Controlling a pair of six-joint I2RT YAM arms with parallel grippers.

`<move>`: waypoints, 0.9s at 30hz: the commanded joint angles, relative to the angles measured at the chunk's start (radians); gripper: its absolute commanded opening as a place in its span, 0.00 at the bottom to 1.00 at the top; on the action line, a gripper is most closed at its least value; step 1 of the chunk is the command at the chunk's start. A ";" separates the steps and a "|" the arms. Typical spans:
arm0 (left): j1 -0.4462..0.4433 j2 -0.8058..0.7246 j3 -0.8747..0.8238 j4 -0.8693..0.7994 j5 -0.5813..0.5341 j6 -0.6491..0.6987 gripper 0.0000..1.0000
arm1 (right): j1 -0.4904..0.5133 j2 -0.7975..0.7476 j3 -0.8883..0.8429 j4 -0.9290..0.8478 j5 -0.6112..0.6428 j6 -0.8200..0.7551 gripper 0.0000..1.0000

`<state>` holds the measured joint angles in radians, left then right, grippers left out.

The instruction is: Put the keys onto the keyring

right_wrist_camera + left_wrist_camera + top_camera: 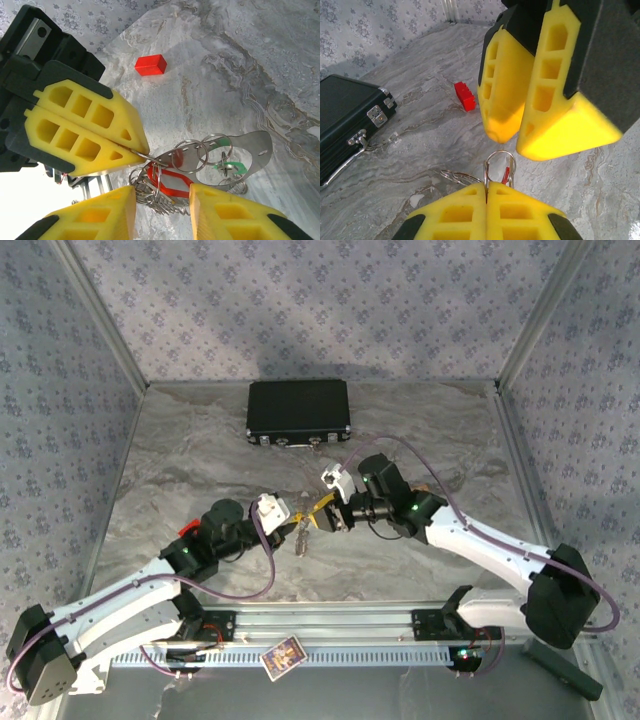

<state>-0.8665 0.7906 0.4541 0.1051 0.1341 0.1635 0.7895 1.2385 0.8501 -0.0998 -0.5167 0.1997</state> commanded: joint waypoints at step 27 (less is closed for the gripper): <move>-0.008 -0.024 -0.019 0.110 0.022 -0.019 0.00 | -0.004 0.097 0.044 -0.020 -0.059 0.006 0.00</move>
<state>-0.8661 0.7853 0.4347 0.1268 0.1337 0.1516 0.7895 1.3132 0.8715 -0.0906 -0.5545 0.2207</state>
